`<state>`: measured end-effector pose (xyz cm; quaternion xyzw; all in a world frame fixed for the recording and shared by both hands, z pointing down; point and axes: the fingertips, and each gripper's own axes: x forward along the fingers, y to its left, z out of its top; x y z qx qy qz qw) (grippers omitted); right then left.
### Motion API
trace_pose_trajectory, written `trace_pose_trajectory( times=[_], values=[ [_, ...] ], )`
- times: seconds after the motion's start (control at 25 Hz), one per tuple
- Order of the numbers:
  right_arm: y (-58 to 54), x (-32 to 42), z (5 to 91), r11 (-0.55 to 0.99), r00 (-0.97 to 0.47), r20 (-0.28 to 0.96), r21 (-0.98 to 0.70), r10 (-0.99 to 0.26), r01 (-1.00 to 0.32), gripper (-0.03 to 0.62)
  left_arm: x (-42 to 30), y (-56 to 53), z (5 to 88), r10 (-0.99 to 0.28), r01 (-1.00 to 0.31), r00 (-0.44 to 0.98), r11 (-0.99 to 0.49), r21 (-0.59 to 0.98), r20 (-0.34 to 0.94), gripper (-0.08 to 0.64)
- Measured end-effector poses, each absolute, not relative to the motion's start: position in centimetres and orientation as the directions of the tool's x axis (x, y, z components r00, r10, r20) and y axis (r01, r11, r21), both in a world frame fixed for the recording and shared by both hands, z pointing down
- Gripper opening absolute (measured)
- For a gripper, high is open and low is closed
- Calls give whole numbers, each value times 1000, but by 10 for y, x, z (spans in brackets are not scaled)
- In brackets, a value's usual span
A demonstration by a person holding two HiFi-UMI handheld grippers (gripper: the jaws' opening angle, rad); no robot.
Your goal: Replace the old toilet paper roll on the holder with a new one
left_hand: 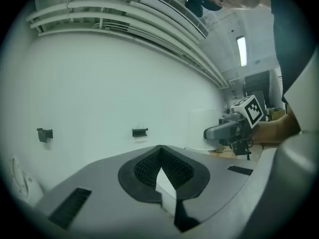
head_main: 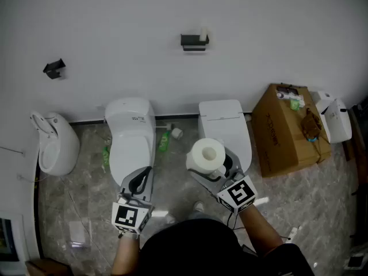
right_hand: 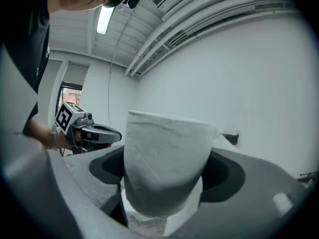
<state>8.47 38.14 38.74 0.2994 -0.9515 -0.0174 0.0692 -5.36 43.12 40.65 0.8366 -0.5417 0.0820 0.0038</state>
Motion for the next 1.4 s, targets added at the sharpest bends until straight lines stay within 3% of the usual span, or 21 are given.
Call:
trace_pose_trajectory(
  times=[0.84,1.4],
  values=[
    [249,142,408,835,-834,101,-42,-543,-549,434,-1,297,423,-920,-925,345,-368,-101,187,12],
    [112,60,438,781,-776,163,-45,-609,-622,434,-96,141,447,-886,-897,424,-440,-52,189,12]
  ],
)
